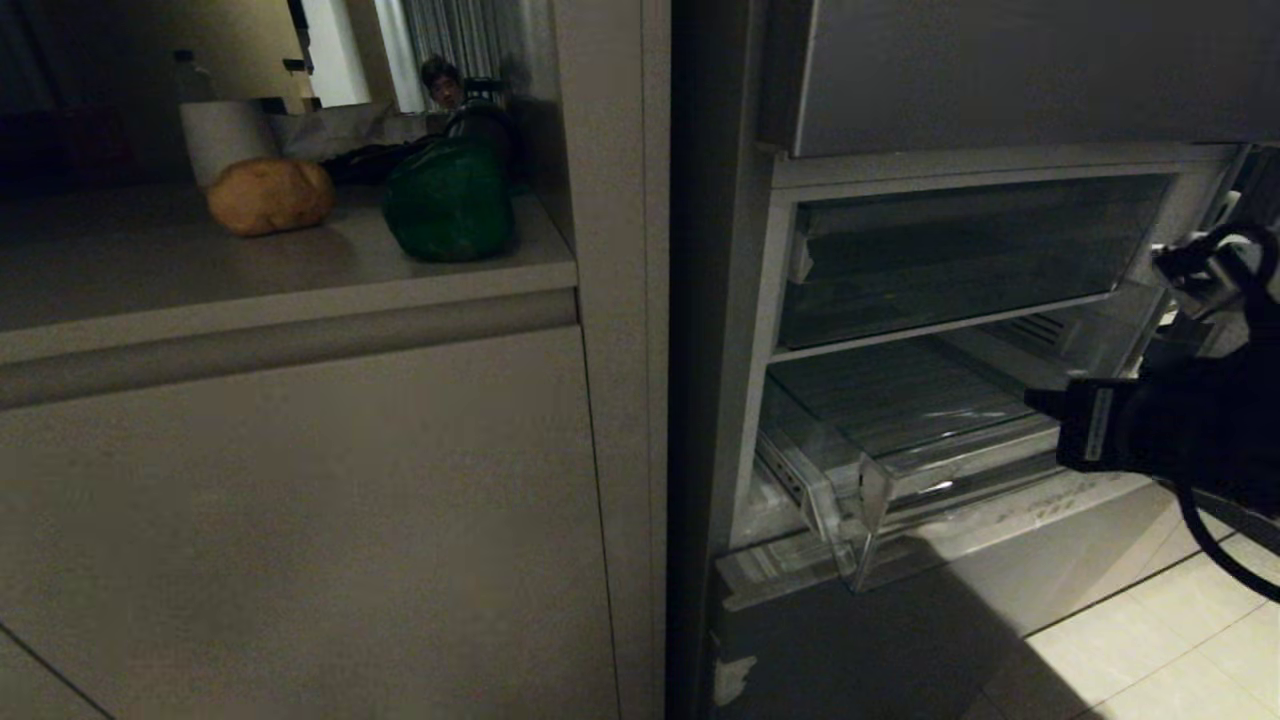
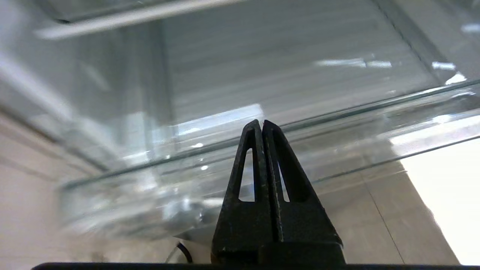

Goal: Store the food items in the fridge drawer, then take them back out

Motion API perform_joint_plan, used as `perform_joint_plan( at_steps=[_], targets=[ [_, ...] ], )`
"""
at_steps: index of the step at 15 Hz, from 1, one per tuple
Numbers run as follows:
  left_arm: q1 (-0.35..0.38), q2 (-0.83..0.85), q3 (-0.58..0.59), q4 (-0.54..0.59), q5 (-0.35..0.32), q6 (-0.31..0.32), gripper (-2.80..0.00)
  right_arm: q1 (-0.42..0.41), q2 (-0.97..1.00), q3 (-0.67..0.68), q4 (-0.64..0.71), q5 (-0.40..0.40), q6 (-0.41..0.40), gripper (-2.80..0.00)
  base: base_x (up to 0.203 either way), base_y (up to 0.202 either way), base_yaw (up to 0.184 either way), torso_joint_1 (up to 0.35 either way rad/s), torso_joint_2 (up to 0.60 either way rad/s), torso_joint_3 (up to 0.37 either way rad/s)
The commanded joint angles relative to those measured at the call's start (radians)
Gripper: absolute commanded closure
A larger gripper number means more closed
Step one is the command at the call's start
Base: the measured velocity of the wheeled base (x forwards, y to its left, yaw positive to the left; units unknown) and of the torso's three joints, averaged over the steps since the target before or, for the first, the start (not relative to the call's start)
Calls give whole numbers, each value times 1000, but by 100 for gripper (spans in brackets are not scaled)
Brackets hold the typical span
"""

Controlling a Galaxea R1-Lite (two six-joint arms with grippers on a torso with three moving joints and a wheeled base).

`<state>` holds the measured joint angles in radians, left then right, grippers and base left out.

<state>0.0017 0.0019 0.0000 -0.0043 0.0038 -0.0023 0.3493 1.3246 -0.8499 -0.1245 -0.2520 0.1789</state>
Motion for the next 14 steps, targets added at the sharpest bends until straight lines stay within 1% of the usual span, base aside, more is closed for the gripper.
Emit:
perform_joint_plan(
  at_steps=[1, 2, 6, 8, 10, 14],
  targets=[
    [0, 1, 0, 0, 0, 1, 0, -34, 94, -35, -4, 35, -1, 0, 0, 0, 0, 0, 0, 0],
    [0, 1, 0, 0, 0, 1, 0, -43, 108, -53, -4, 52, -1, 0, 0, 0, 0, 0, 0, 0],
    [0, 1, 0, 0, 1, -1, 0, -51, 174, -129, 25, 56, -15, 0, 0, 0, 0, 0, 0, 0],
    [0, 1, 0, 0, 0, 0, 0, -55, 186, -175, 101, 58, -44, 0, 0, 0, 0, 0, 0, 0],
    [0, 1, 0, 0, 1, 1, 0, -57, 213, -222, 138, 60, -67, 0, 0, 0, 0, 0, 0, 0],
    [0, 1, 0, 0, -1, -1, 0, -65, 226, -291, 296, 64, -97, 0, 0, 0, 0, 0, 0, 0]
  ],
)
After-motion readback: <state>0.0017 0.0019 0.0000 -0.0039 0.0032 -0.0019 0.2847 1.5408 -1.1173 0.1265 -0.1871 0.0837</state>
